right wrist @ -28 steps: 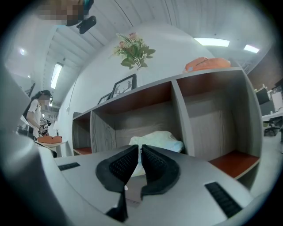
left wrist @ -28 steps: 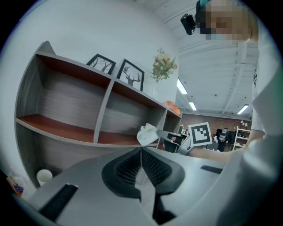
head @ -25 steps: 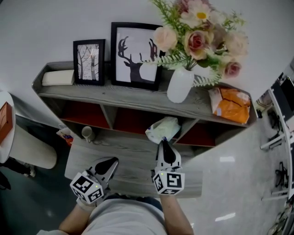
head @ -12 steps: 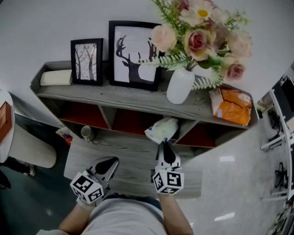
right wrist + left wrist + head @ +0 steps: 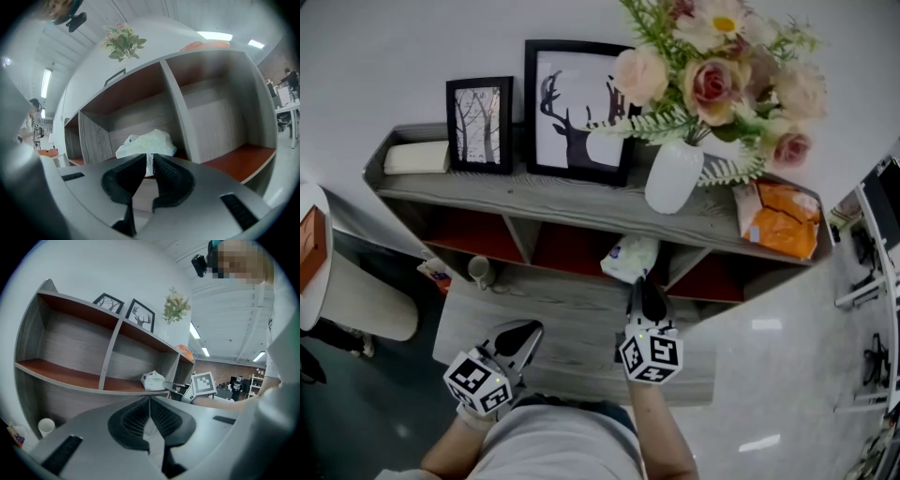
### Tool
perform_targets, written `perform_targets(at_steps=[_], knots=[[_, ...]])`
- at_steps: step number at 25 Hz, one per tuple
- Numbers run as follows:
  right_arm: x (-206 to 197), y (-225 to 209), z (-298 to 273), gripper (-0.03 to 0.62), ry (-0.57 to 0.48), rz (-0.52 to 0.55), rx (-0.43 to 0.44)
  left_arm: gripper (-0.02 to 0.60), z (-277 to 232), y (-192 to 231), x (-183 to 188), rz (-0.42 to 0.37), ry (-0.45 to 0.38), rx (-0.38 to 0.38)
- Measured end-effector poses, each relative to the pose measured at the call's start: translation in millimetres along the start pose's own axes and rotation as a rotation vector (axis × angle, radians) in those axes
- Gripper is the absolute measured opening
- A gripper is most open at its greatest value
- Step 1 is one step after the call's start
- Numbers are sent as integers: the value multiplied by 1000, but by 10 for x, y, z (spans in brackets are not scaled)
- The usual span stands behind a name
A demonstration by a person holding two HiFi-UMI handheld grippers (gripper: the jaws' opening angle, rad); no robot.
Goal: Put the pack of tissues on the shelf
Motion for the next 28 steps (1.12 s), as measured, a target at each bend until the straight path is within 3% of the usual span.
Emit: perform_targets(at_steps=[8,12,28], knots=[[6,12,20,38,-2,-2,-5,21,-4,16,7,5,11,4],[14,13,23,121,0,-8,11,21,-6,6,0,6,9,-3],[250,211,408,123,-60,-1,73,21,-187,-104,63,-9,2,-81]])
Point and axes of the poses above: the fingertips, and each gripper's own axes: z backward along the fingers, y to its left, x out of its top, the point moved 10 cm from there along z, backward along the fingers, and after that the axes turned 1 degree about x, right-handed, at the moved point
